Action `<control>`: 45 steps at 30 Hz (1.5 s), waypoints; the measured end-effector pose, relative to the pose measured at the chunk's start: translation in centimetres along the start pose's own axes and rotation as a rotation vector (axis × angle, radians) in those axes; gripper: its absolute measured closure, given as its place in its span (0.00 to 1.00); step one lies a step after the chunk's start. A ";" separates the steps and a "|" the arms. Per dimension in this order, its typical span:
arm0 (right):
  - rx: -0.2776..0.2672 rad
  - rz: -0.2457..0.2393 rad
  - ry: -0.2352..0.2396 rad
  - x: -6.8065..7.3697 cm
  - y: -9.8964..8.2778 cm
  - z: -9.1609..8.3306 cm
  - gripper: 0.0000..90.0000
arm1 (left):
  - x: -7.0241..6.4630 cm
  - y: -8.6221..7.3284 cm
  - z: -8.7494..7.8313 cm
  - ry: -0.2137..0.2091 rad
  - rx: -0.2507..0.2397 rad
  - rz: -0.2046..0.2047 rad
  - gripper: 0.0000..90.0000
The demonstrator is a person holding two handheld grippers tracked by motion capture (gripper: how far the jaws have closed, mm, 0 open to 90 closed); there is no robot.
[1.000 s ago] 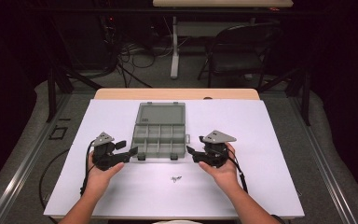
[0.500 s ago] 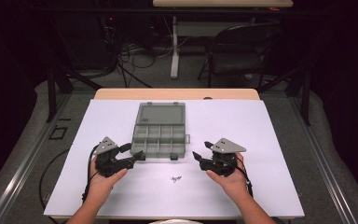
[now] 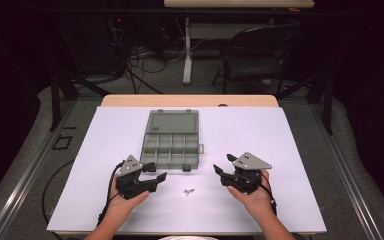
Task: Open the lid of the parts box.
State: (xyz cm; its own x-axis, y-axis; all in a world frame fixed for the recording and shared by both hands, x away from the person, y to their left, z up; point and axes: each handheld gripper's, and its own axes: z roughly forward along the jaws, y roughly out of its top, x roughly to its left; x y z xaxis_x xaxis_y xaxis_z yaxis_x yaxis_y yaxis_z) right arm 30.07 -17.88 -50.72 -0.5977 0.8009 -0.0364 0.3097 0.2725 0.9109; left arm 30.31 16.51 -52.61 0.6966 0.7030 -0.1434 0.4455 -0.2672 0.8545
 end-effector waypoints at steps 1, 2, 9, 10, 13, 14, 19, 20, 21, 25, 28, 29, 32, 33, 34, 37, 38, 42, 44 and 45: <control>-0.005 0.001 -0.002 -0.1 0.0 -0.1 0.46 | -0.2 0.0 0.2 -0.001 0.007 0.003 0.42; -0.007 -0.003 -0.018 -0.2 0.0 -0.3 0.48 | -0.3 -0.1 0.4 -0.012 0.013 0.001 0.42; -0.011 0.000 -0.085 -1.2 -0.3 -0.9 0.46 | -0.9 -0.3 1.2 -0.045 0.029 -0.007 0.46; -0.013 -0.003 -0.087 -1.2 -0.4 -1.0 0.46 | -1.0 -0.3 1.3 -0.049 0.032 -0.005 0.49; -0.017 0.002 -0.082 -1.3 -0.6 -1.2 0.45 | -1.3 -0.4 1.7 -0.073 0.031 -0.021 0.51; -0.016 0.001 -0.085 -1.4 -0.7 -1.2 0.45 | -1.4 -0.4 1.8 -0.069 0.039 -0.017 0.51; -0.014 0.008 -0.081 -1.5 -0.9 -1.4 0.45 | -1.9 -0.5 2.7 -0.077 0.071 0.005 0.53; -0.015 0.007 -0.081 -1.5 -0.9 -1.3 0.45 | -2.0 -0.6 2.9 -0.081 0.074 0.009 0.53; -0.014 0.009 -0.081 -1.5 -0.9 -1.3 0.44 | -2.1 -0.6 3.0 -0.087 0.075 0.006 0.53; -0.017 0.011 -0.082 -1.7 -0.9 -1.4 0.44 | -2.4 -0.7 3.4 -0.082 0.075 0.008 0.53; -0.023 0.017 -0.079 -1.9 -0.9 -1.5 0.44 | -2.4 -0.6 3.6 -0.081 0.075 0.007 0.53; -0.025 0.016 -0.081 -1.9 -0.9 -1.5 0.44 | -2.4 -0.6 3.7 -0.084 0.075 0.002 0.53; -0.027 0.027 -0.085 -2.1 -0.9 -1.6 0.44 | -2.4 -0.7 3.9 -0.080 0.080 0.000 0.53; -0.028 0.030 -0.085 -2.1 -0.9 -1.6 0.44 | -2.4 -0.7 3.9 -0.083 0.082 -0.006 0.53; -0.027 0.031 -0.088 -2.2 -0.9 -1.6 0.44 | -2.4 -0.6 4.0 -0.089 0.082 -0.006 0.54; -0.034 0.035 -0.099 -2.4 -0.9 -1.6 0.44 | -2.3 -0.5 4.3 -0.098 0.087 -0.011 0.56; -0.034 0.040 -0.103 -2.5 -1.0 -1.6 0.44 | -2.3 -0.5 4.4 -0.096 0.085 -0.011 0.56; -0.042 0.040 -0.111 -2.9 -0.8 -1.5 0.44 | -2.4 -0.6 4.8 -0.105 0.104 0.011 0.58; -0.040 0.049 -0.114 -3.1 -0.9 -1.6 0.44 | -2.6 -0.7 4.9 -0.119 0.120 0.017 0.59; -0.037 0.052 -0.115 -3.1 -0.9 -1.6 0.44 | -2.7 -0.7 4.9 -0.120 0.121 0.019 0.59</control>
State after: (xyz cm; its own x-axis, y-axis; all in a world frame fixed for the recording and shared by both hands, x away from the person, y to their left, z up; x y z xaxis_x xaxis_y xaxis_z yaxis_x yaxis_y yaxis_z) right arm 30.44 -21.51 -50.77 -0.4924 0.8697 -0.0340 0.3090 0.2112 0.9273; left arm 30.86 11.53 -55.32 0.7645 0.6151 -0.1928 0.4910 -0.3619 0.7924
